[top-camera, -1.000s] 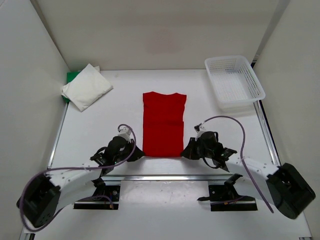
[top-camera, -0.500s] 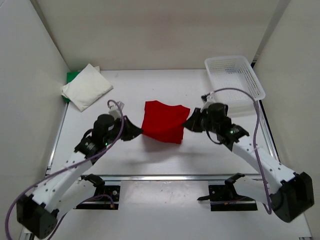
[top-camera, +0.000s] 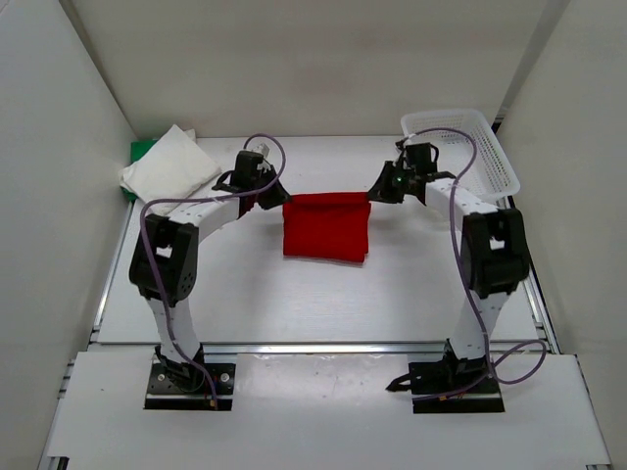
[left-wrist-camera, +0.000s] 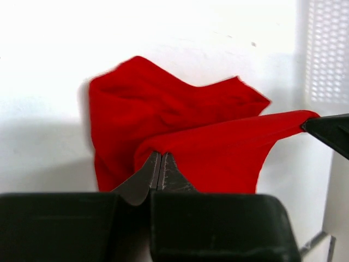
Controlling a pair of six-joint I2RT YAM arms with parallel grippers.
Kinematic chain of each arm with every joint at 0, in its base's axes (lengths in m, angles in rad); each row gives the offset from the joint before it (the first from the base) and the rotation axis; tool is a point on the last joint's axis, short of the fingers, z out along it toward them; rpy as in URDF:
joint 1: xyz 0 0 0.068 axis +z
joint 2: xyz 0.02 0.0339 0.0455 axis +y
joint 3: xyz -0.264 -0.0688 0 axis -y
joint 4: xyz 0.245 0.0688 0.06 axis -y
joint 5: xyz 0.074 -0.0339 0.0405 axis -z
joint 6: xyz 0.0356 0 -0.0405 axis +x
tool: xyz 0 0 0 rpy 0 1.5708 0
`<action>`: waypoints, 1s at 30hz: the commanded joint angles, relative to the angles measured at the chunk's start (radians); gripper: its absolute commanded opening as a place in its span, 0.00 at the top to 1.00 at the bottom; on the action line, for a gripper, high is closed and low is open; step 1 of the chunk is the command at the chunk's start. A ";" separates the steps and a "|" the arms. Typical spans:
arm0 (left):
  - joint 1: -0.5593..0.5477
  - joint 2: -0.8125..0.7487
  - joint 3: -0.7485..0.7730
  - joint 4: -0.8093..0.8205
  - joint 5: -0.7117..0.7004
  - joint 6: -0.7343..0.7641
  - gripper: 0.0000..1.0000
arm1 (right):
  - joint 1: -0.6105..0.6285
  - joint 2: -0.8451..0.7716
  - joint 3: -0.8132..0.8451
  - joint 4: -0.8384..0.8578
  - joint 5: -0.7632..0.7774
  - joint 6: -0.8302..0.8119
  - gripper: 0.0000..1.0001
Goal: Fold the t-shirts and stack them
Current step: Fold the long partially folded tshirt into a neat square
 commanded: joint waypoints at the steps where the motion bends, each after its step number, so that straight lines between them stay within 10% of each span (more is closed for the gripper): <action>1: 0.030 0.043 0.100 -0.027 -0.072 0.024 1.00 | -0.012 0.119 0.176 -0.057 -0.009 -0.060 1.00; 5: 0.045 0.115 0.152 -0.016 -0.059 0.012 0.80 | 0.001 0.225 0.344 -0.142 0.011 -0.083 0.96; 8: 0.070 0.119 0.188 -0.045 -0.052 0.001 0.62 | 0.015 0.219 0.402 -0.183 0.021 -0.096 0.69; 11: 0.058 0.024 0.092 0.048 -0.053 -0.027 0.65 | 0.041 0.137 0.345 -0.162 0.081 -0.103 0.59; 17: -0.117 -0.089 -0.158 0.214 -0.039 -0.076 0.67 | 0.110 -0.084 -0.122 0.170 0.022 0.016 0.99; 30: -0.120 -0.133 -0.675 0.533 0.017 -0.192 0.72 | 0.104 -0.081 -0.541 0.416 -0.037 0.073 1.00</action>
